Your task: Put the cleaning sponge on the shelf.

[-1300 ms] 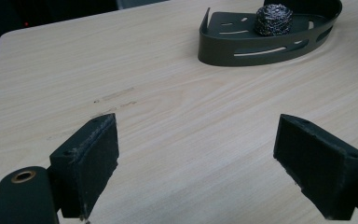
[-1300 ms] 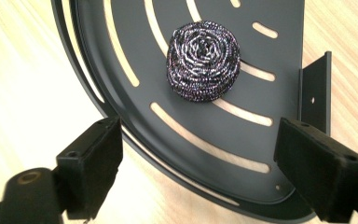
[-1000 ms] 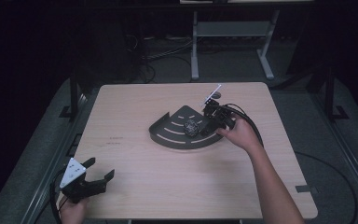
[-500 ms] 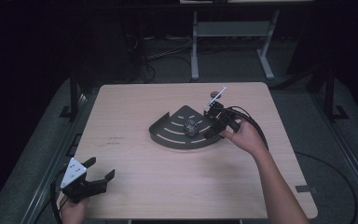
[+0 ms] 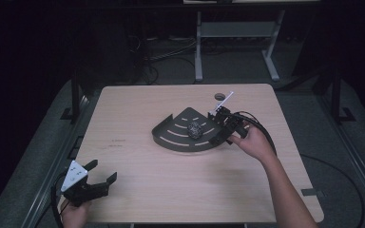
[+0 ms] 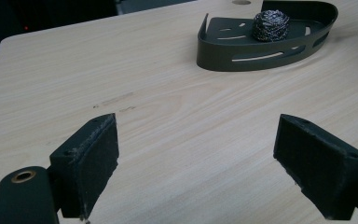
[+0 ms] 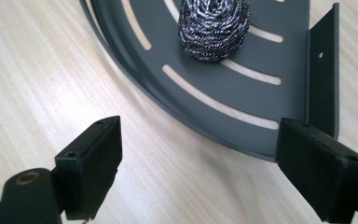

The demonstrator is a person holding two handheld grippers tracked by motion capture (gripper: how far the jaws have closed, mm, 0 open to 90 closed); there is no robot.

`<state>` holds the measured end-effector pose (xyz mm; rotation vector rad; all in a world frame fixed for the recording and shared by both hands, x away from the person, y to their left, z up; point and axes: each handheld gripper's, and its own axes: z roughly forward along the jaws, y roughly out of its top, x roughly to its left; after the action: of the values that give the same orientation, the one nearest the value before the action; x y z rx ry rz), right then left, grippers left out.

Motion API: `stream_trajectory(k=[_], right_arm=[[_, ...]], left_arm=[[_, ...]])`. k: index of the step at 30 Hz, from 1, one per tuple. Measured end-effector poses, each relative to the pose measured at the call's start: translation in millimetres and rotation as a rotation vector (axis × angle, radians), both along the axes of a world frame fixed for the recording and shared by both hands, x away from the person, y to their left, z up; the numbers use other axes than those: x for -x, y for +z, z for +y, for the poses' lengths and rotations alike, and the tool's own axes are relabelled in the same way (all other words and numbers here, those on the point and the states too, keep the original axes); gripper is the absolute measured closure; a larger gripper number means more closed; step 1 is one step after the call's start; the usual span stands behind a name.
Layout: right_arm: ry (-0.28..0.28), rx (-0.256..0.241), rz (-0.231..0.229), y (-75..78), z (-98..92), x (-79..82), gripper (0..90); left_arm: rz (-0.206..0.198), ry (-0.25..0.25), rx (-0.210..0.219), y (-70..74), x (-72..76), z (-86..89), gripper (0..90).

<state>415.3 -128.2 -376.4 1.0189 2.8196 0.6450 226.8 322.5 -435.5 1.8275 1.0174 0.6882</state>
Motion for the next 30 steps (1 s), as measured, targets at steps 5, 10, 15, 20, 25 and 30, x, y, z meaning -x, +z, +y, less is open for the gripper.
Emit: stream_trajectory(k=[5,10,15,20,25,30], right_arm=[[-0.021,-0.018,-0.007,-0.1,-8.5,5.4,14.3],[-0.026,-0.033,0.003,-3.1,-14.2,9.6,14.3],[-0.046,-0.006,0.023,-8.1,-17.2,12.3,14.3],[-0.058,-0.014,0.013,-10.6,-24.0,15.9,14.3],[-0.077,-0.014,0.020,-15.3,-31.9,18.6,14.3],[-0.087,-0.020,0.024,-18.6,-39.3,22.2,14.3]], left_arm=[[0.000,0.000,0.001,0.3,0.2,0.8,13.2],[0.000,-0.002,-0.001,0.2,0.1,0.0,13.2],[0.007,-0.001,0.003,-0.8,-0.3,0.6,13.2],[0.001,0.002,0.006,-0.2,0.3,1.4,13.2],[0.002,0.000,0.000,-0.1,0.3,0.8,13.2],[0.002,-0.003,-0.001,-0.3,0.1,-0.4,13.2]])
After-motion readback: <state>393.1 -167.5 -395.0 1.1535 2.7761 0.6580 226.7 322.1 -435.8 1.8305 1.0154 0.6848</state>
